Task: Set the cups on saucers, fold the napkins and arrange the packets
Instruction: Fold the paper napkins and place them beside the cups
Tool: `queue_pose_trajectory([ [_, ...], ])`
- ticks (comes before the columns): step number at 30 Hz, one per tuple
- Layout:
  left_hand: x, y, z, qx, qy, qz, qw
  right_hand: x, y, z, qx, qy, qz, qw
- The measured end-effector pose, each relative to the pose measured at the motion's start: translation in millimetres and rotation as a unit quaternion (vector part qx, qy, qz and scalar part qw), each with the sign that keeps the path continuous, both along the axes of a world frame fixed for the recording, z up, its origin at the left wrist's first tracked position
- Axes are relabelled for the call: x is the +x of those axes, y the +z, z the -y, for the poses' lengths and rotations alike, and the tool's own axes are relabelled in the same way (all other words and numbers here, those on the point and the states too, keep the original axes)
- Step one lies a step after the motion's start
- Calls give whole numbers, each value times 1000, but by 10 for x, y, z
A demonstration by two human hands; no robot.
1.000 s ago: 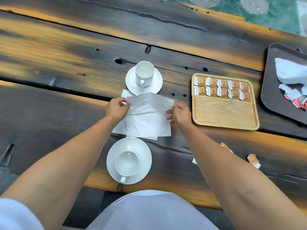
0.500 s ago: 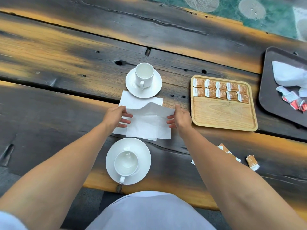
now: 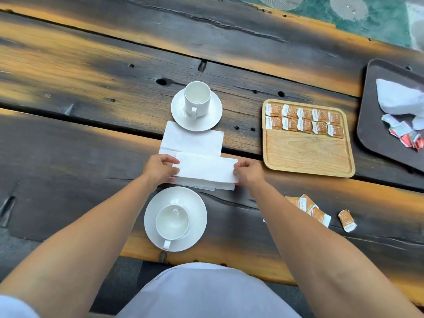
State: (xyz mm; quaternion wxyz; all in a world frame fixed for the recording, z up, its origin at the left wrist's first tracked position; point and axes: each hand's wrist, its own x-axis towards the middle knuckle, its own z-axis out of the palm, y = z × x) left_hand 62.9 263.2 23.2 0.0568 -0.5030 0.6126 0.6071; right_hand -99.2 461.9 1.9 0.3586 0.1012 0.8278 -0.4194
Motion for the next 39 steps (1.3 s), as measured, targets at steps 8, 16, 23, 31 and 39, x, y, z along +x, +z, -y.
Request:
queue_pose_trajectory([
  [8,30,-219,2,-75,-50,64,994,56,-90,-25,49,95,-11,994],
  [16,-41,-309,26,-131,-95,96,982,-3,-142,-8,93,189,-43,977],
  [23,-137,-401,70,-144,-120,126,974,-91,-204,56,124,231,-44,964],
  [31,-185,-399,58,-220,-176,163,945,-104,-160,94,187,295,-117,930],
  [39,-301,-446,92,-306,-185,131,925,-85,-145,236,210,350,-164,898],
])
